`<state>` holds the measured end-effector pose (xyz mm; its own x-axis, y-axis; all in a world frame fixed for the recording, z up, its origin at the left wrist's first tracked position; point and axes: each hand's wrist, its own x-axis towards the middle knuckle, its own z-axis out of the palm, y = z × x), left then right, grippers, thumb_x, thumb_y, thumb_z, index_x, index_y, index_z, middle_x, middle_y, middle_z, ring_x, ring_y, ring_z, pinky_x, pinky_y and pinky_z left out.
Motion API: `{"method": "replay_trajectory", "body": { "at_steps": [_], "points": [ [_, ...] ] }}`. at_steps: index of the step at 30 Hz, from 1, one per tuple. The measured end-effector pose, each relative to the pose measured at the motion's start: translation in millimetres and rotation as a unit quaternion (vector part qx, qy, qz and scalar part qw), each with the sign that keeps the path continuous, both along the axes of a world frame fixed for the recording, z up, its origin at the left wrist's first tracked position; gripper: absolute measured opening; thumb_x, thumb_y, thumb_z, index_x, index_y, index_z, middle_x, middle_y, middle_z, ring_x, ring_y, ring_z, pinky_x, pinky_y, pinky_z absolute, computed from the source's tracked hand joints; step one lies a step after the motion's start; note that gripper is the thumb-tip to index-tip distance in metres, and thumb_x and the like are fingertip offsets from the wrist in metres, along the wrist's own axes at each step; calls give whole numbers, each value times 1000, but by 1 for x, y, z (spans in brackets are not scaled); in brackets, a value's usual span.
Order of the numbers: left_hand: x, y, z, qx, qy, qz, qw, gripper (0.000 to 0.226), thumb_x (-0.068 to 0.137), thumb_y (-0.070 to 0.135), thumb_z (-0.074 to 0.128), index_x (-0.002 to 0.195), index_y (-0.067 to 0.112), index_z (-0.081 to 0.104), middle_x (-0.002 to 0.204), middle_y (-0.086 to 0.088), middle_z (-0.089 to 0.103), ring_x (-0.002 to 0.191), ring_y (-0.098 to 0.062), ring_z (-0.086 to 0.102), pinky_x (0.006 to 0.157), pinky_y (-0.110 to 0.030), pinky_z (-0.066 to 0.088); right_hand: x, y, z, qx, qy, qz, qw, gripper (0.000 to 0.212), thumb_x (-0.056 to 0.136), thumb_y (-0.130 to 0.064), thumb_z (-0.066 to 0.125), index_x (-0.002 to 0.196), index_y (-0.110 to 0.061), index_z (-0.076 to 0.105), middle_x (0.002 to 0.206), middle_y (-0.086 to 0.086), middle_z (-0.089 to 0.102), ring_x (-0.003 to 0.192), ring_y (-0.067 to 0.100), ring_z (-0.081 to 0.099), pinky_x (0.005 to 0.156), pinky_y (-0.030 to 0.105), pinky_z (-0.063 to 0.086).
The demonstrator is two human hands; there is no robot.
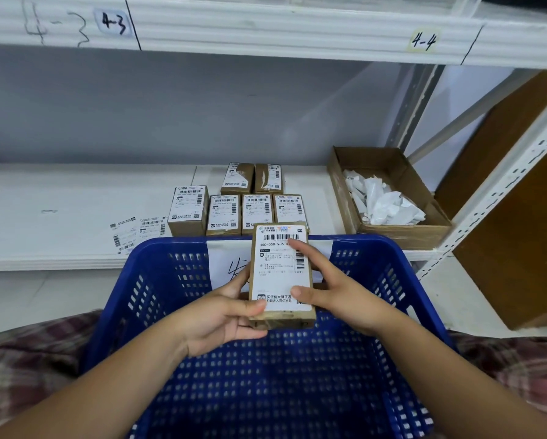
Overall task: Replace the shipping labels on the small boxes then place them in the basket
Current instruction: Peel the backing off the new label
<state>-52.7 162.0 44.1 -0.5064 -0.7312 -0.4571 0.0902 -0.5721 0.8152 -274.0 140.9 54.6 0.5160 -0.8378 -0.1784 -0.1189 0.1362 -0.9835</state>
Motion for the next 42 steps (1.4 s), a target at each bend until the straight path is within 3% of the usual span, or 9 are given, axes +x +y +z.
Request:
{"method": "replay_trajectory", "body": {
  "at_steps": [3,9,15,20,23,27,33,37,42],
  "points": [
    [4,-2,3,-17,8,-5,1000,122,45,25,95,144,44,25,127,-4,62,115,-29,60,94,-40,51,-7,-3,3,5,5,41,999,82,80,-14,78,136,-59,38,148,-14,40,128,14,53,104,42,48],
    [0,1,3,-33,17,31,999,118,41,30,95,138,50,32,126,-6,63,113,-29,61,94,-41,51,-7,-2,6,-6,-3,38,999,80,75,-16,77,128,-64,43,146,-13,43,129,15,52,104,45,48],
    [-13,2,9,-137,-84,162,974,82,69,26,81,137,38,37,111,9,70,99,-13,68,79,-31,54,2,6,4,-1,23,118,993,84,84,-3,72,136,-58,35,148,-15,40,131,12,50,105,40,46],
    [-8,-4,9,-109,-134,228,958,38,82,40,64,116,24,58,100,3,73,95,-16,69,92,-40,48,8,9,3,-6,87,182,979,97,82,-13,75,136,-71,19,154,-22,28,139,5,35,115,40,35],
    [-8,-6,9,-116,-156,254,948,26,88,42,58,103,21,62,91,2,74,90,-17,70,88,-38,49,9,9,4,-4,82,183,980,100,82,-11,74,136,-72,17,155,-22,26,138,4,36,113,36,38],
    [-13,-6,7,-127,-161,280,938,29,94,44,48,101,20,63,89,1,74,84,-13,71,74,-31,50,10,10,4,3,79,171,982,100,81,-8,74,132,-75,20,154,-22,28,137,4,39,112,37,39],
    [-12,-5,4,-122,-174,271,939,38,97,49,38,109,22,63,93,2,74,88,-13,70,79,-33,50,11,12,3,-8,100,170,980,101,81,-12,77,133,-75,17,149,-28,30,134,2,42,110,35,42],
    [-13,-6,10,-146,-181,258,938,34,96,44,43,102,18,64,90,-1,74,81,-12,71,69,-28,50,18,17,-2,-16,81,96,992,85,89,-22,71,131,-72,17,142,-22,44,130,4,48,109,36,43],
    [-9,-5,12,-142,-164,248,944,34,94,46,47,105,19,65,94,-1,74,90,-17,70,81,-33,51,25,21,-6,-28,72,57,995,78,92,-30,65,132,-71,12,133,-26,52,124,1,52,104,35,48]
  ]
}}
